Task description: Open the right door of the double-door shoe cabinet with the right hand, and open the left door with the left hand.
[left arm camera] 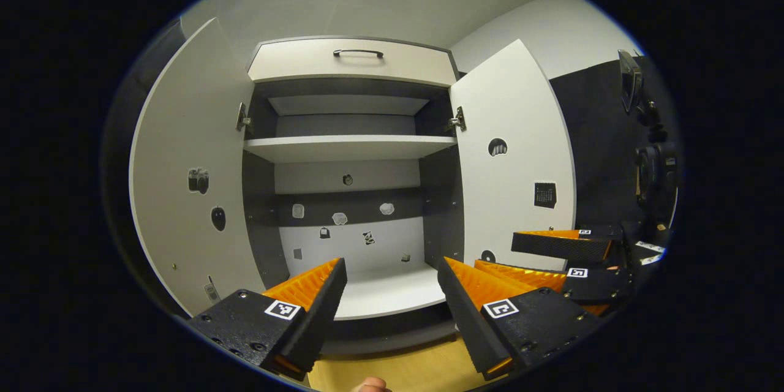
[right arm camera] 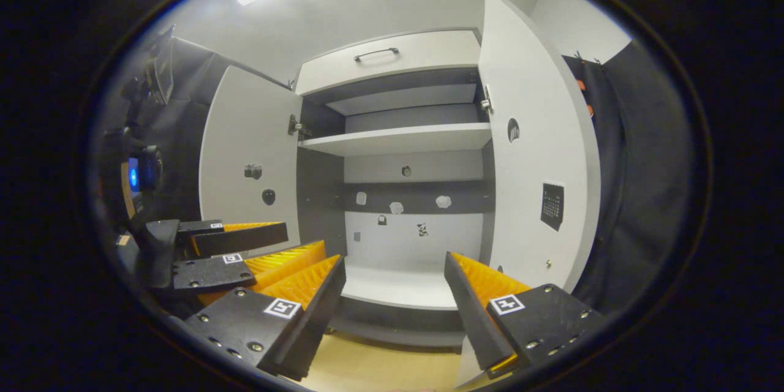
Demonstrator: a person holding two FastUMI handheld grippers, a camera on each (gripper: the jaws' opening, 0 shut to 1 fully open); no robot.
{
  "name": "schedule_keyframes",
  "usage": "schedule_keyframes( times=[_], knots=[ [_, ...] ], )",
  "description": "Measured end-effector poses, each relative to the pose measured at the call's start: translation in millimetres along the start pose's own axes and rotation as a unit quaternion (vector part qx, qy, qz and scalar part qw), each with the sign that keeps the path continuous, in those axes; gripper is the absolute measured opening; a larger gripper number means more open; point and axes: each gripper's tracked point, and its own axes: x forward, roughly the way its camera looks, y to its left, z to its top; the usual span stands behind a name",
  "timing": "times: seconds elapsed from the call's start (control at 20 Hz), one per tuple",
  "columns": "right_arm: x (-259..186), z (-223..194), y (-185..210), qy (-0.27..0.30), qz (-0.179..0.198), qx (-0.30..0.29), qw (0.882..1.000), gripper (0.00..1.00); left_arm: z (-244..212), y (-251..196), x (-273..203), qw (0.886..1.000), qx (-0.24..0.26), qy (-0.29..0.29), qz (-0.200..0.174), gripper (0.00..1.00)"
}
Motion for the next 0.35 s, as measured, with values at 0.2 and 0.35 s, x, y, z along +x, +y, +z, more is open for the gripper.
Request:
schedule_keyframes(
  times=[0.2, 0.35],
  knots=[
    [-5, 2, -19, -0.004, -0.02, 0.002, 1.0, 0.96, 2, -3, 7, 1.0, -0.005, -0.002, 0.009, 0.93],
    [-11, 3, -33, -0.007, -0.026, 0.004, 1.0, 0.96, -2, -9, 6, 1.0, -0.009, 0.006, 0.014, 0.93]
  ],
)
